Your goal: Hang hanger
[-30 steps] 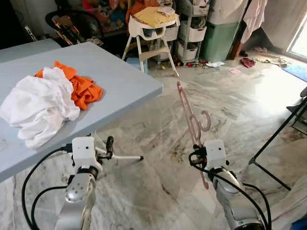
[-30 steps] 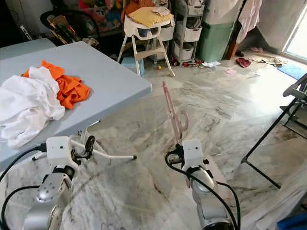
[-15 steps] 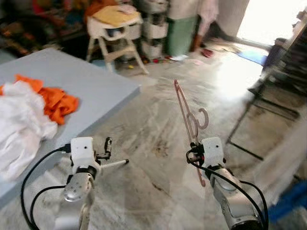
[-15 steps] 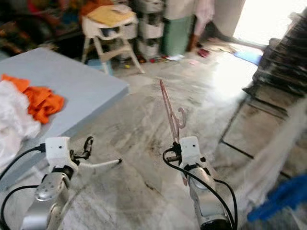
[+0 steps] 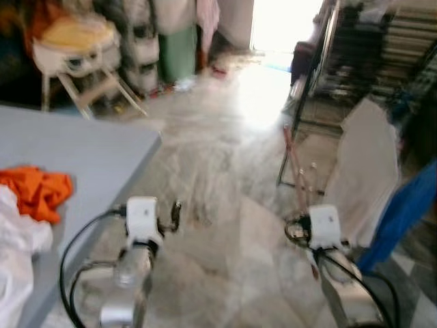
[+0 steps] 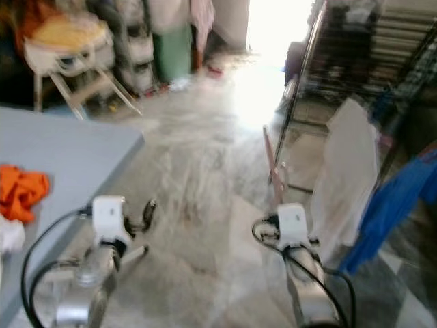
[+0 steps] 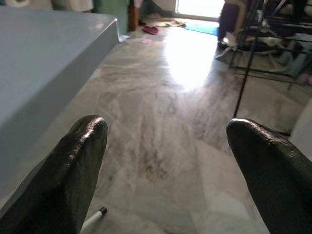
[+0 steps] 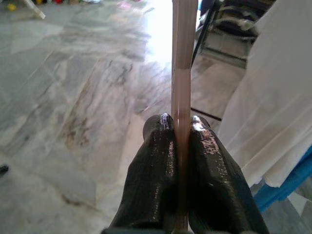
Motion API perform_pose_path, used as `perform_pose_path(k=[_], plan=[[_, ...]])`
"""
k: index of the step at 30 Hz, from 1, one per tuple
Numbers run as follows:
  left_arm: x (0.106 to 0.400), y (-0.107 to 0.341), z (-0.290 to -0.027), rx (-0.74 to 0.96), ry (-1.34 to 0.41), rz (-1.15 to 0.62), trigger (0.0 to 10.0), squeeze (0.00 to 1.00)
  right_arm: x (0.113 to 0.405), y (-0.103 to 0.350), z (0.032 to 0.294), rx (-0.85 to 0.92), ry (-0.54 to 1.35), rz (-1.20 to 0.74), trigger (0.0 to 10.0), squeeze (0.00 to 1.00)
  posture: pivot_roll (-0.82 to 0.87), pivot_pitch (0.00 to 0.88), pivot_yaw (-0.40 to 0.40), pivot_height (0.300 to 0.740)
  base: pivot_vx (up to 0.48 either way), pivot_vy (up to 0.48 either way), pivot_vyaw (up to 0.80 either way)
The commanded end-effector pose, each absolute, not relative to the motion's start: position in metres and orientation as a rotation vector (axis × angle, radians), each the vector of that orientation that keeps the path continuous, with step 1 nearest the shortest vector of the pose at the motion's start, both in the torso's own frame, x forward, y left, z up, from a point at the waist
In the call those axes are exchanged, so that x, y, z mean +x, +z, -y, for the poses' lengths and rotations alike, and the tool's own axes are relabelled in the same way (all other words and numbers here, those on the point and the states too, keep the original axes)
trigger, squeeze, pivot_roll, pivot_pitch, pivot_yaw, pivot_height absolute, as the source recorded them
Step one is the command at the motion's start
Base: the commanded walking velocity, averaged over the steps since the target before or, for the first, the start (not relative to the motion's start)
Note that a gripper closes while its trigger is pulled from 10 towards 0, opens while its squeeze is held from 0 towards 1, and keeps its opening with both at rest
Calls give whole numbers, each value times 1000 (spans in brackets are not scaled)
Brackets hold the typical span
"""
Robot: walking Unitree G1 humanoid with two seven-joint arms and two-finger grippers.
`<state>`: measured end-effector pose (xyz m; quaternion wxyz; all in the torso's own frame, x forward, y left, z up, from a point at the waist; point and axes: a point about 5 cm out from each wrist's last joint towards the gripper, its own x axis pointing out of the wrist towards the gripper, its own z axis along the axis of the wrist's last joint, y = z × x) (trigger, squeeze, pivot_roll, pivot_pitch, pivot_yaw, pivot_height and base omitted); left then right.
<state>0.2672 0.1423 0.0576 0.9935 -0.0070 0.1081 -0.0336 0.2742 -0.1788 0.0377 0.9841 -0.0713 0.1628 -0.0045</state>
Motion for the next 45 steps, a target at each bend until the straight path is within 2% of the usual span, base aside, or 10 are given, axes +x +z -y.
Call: perform_pose_path(k=[1, 9, 12, 15, 22, 31, 45], plan=[[267, 56, -149, -12, -67, -208, 10000, 0, 279, 45, 173, -133, -2, -296, 10000, 0, -63, 0, 44, 740, 0, 0, 0], [253, 23, -155, -9, -63, -310, 10000, 0, 272, 31, 182, -148, -65, -371, 10000, 0, -66, 0, 43, 740, 0, 0, 0], [245, 13, -153, -36, -65, -331, 10000, 0, 265, 21, 191, -143, -117, -435, 10000, 0, -58, 0, 20, 740, 0, 0, 0], [245, 10, -152, -58, -67, -336, 10000, 0, 260, 13, 200, -146, -170, -502, 10000, 0, -57, 0, -5, 740, 0, 0, 0], [249, 13, -148, -125, -78, -305, 10000, 0, 255, 12, 212, -191, -186, -520, 10000, 0, -65, 0, 2, 740, 0, 0, 0], [257, 14, -147, -129, -105, -292, 10000, 0, 263, 16, 197, -153, -157, -497, 10000, 0, -88, 0, 40, 740, 204, 0, 0], [256, 11, -141, -129, -134, -306, 10000, 0, 262, 16, 203, -149, -182, -498, 10000, 0, -94, 0, 42, 740, 310, 0, 0]])
